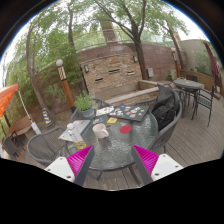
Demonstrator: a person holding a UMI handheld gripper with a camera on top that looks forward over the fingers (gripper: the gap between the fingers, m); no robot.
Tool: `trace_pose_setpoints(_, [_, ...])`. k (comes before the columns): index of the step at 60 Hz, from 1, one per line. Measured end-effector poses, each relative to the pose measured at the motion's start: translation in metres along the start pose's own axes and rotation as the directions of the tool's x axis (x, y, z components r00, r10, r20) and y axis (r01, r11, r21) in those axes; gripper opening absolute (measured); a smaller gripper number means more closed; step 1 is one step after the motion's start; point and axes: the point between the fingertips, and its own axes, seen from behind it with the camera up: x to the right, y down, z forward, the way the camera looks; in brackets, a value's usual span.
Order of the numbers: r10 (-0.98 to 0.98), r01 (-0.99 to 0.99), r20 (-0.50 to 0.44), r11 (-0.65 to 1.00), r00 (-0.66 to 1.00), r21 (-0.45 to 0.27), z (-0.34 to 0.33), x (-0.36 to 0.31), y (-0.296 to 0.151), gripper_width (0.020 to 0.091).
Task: Pour water
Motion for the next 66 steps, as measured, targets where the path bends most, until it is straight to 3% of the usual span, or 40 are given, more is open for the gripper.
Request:
trace_pose_setpoints(8, [0.015, -0.015, -0.034, 1.0, 0.999, 0.004, 0.004, -0.009, 0.003, 0.0833])
trace_pose_setpoints(24, [-0.029, 0.038, -0.16, 0.998, 0.987, 0.059, -0.022, -0.105, 0.007, 0.0832])
trace_pose_setpoints(38, [-0.069, 0.071, -0.158, 0.997, 0.985, 0.009, 0.009, -0.154, 0.036, 0.0834])
trace_pose_setpoints(49, [-0.145, 0.148, -0.087, 0.989, 0.985, 0.027, 0.098, -0.189, 0.07, 0.0825])
trace_pose_setpoints(59, [-0.187, 0.187, -0.004, 0.976, 0.982, 0.108, 0.217, -0.232, 0.078, 0.0829])
trace_pose_setpoints(66, [-0.215, 0.213, 0.004, 0.969, 0.977, 0.123, 0.287, -0.249, 0.086, 0.0825])
